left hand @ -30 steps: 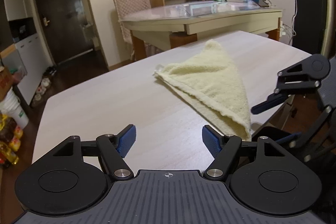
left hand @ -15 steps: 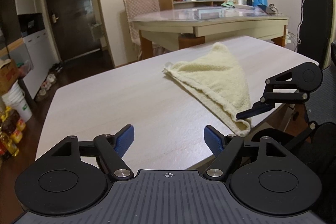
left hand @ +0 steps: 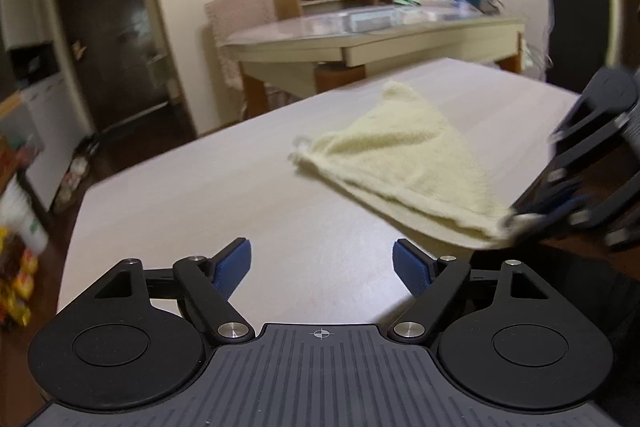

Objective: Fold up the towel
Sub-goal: 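Pinch a corner of the towel triangle with the right gripper and lift, then lay the lifted corner over the triangle with the right gripper and release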

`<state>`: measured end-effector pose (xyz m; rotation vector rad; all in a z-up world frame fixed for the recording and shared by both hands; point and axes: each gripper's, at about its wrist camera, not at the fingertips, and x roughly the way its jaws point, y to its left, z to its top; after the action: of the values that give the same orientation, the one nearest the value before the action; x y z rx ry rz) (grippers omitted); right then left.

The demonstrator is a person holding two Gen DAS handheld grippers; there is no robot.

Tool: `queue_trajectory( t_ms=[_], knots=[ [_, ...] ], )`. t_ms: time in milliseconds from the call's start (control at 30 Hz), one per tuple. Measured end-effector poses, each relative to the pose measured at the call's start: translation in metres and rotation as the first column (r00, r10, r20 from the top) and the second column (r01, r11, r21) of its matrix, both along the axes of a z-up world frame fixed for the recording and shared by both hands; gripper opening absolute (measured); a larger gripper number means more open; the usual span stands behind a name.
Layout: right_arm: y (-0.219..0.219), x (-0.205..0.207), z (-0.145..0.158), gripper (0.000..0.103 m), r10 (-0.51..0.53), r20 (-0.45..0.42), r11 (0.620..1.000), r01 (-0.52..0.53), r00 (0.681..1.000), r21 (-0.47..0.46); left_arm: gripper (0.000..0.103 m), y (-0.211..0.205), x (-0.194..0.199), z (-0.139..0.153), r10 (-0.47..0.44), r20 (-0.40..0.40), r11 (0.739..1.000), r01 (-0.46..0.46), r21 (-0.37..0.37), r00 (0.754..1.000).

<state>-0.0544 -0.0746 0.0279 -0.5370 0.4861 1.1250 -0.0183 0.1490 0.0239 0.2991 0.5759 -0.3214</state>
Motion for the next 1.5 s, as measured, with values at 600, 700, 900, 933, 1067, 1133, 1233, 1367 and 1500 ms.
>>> queue_trajectory(
  t_ms=[600, 700, 900, 933, 1067, 1133, 1233, 1367, 1500],
  knots=[
    [-0.055, 0.025, 0.046, 0.008, 0.19, -0.183, 0.964, -0.148, 0.964, 0.222, 0.083, -0.004, 0.113, -0.018, -0.27, -0.168, 0.946, 0.294, 0.137, 0.948],
    [-0.075, 0.053, 0.057, 0.008, 0.17, -0.216, 0.944, -0.095, 0.961, 0.317, 0.085, -0.001, 0.121, -0.019, -0.269, -0.2, 0.949, 0.295, 0.113, 0.942],
    [-0.133, 0.162, 0.056, 0.008, 0.028, -0.324, 0.865, 0.14, 0.946, 0.482, 0.087, 0.005, 0.136, -0.019, -0.26, -0.255, 0.958, 0.281, 0.052, 0.931],
    [-0.143, 0.186, 0.049, 0.008, 0.006, -0.368, 0.844, 0.192, 0.93, 0.5, 0.087, 0.006, 0.138, -0.019, -0.257, -0.264, 0.96, 0.277, 0.04, 0.93],
    [-0.164, 0.249, 0.008, 0.008, -0.07, -0.522, 0.808, 0.355, 0.85, 0.471, 0.084, 0.017, 0.144, -0.01, -0.229, -0.252, 0.973, 0.23, -0.024, 0.94],
    [-0.169, 0.276, -0.017, 0.008, -0.12, -0.587, 0.804, 0.425, 0.801, 0.416, 0.083, 0.022, 0.145, -0.004, -0.208, -0.23, 0.978, 0.205, -0.039, 0.951],
    [-0.173, 0.292, -0.041, 0.008, -0.171, -0.635, 0.805, 0.479, 0.753, 0.351, 0.083, 0.03, 0.144, 0.006, -0.178, -0.19, 0.984, 0.17, -0.055, 0.966],
    [-0.174, 0.301, -0.064, 0.008, -0.193, -0.675, 0.807, 0.507, 0.712, 0.303, 0.084, 0.031, 0.137, 0.015, -0.216, -0.162, 0.975, 0.203, -0.089, 0.963],
    [-0.172, 0.31, -0.078, 0.008, -0.21, -0.698, 0.811, 0.52, 0.685, 0.267, 0.084, 0.018, 0.126, 0.01, -0.296, -0.169, 0.954, 0.282, -0.103, 0.94]
  ],
)
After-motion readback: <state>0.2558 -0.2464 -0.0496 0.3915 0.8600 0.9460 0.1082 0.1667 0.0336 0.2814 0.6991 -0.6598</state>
